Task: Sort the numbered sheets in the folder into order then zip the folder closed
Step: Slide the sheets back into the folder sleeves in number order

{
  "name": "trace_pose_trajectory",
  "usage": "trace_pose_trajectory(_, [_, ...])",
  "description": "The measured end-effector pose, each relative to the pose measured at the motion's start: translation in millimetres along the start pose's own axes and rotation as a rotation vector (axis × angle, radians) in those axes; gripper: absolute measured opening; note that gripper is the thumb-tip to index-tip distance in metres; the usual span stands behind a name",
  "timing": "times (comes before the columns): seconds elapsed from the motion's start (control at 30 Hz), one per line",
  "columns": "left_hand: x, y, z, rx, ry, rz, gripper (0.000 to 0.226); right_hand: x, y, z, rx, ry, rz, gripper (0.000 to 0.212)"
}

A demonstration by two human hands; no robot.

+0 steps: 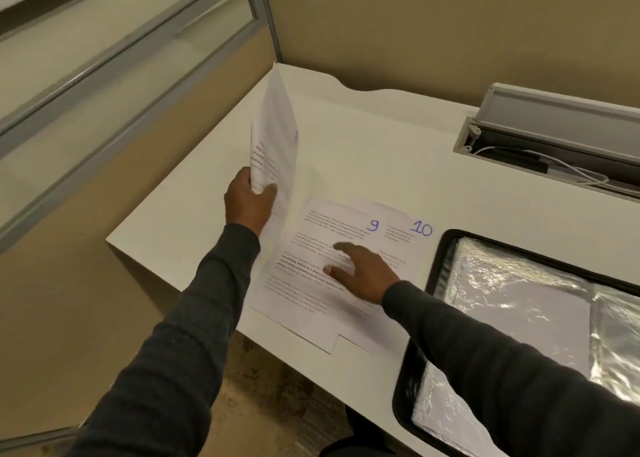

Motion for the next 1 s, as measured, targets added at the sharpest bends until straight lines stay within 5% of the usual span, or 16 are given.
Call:
trace_pose_trajectory(0.2, [-83,55,-71,0.17,-0.401,-0.522,0.03,65,39,-36,-0.29,0.116,0.991,0.065])
trace_pose_trajectory(0.47, [-222,113,-201,0.29,-0.746,-0.784,0.045,185,133,-136,-0.187,0.368,1.435,0.042])
trace_pose_trajectory(0.6, [-291,127,-256,0.252,-0.829,-0.672,0.048,252,192,-196,-0.174,0.466,1.168,0.031])
trace_pose_trajectory(0.83, [-411,138,-335,-0.063,-0.971,0.019,0.055,359,273,-303,-0.219,0.741,0.567,0.03])
trace_pose_trajectory(1.0, [-485,135,-364,-0.617,-0.808,0.656,0.079,399,293,-347,-0.236,0.91,0.349,0.027])
Point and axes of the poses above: each hand's wrist, its own z-axis towards the middle knuckle, its own x-axis out of the back of the hand, y = z × x, the point moved 7 cm from there along z, towards the middle knuckle, and after that the axes turned 3 degrees about x, right-handed, at the moved point
